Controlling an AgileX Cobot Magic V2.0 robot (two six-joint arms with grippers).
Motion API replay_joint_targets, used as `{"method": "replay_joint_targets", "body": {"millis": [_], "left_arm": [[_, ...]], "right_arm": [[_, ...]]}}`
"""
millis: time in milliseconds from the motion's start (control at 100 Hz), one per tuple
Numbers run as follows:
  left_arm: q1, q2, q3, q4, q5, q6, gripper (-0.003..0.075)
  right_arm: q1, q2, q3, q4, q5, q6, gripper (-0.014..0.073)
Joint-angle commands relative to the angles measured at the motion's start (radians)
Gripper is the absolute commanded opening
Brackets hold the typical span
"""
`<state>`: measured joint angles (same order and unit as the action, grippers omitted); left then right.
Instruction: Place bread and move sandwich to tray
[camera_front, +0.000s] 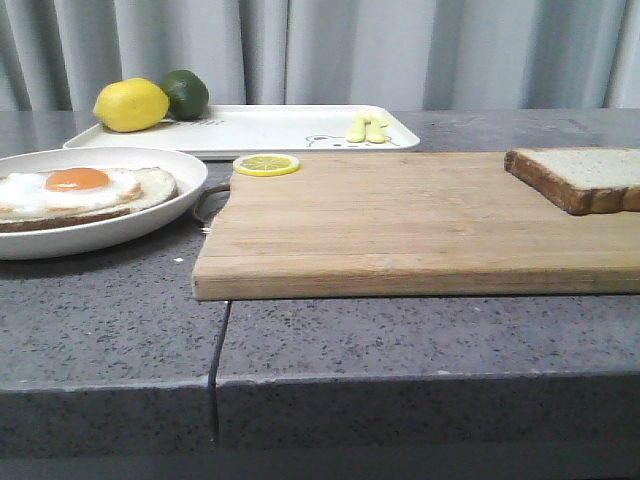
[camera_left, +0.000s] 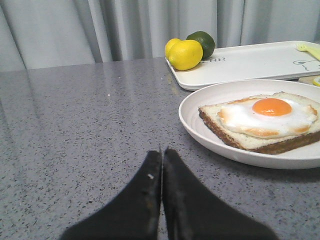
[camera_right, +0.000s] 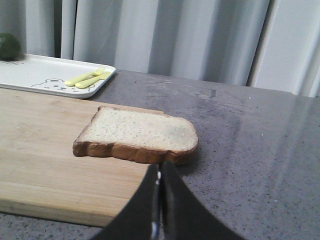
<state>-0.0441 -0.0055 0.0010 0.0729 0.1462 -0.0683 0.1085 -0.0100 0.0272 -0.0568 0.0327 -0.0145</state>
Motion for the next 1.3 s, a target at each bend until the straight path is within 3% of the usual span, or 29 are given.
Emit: {"method": "replay_joint_targets", "body": {"millis": [0, 780, 1050, 1150, 1290], "left_arm": [[-0.005, -0.032, 0.015, 0.001, -0.078, 0.0, -0.0019], [-0.005, -0.032, 0.015, 0.001, -0.078, 0.0, -0.0019], [-0.005, -0.032, 0.001, -0.054, -0.184, 0.0, -0.0019], [-0.005, -0.032, -0.04, -0.144, -0.138, 0.0, -0.0019], [-0.005, -0.016, -0.145, -0.183, -0.021, 0.0, -0.0019]], "right_arm": [[-0.005, -0.021, 0.0, -0.008, -0.081, -0.004, -0.0067], [-0.005, -0.021, 0.0, -0.008, -0.081, -0.004, -0.0067], [-0.005, -0.021, -0.01, 0.024, -0.212, 0.015, -0.0067], [-0.005, -0.02, -0.058, 0.089, -0.17, 0.03, -0.0067], [-0.005, -0.001, -0.175, 0.105, -0.001, 0.03, -0.0067]]}}
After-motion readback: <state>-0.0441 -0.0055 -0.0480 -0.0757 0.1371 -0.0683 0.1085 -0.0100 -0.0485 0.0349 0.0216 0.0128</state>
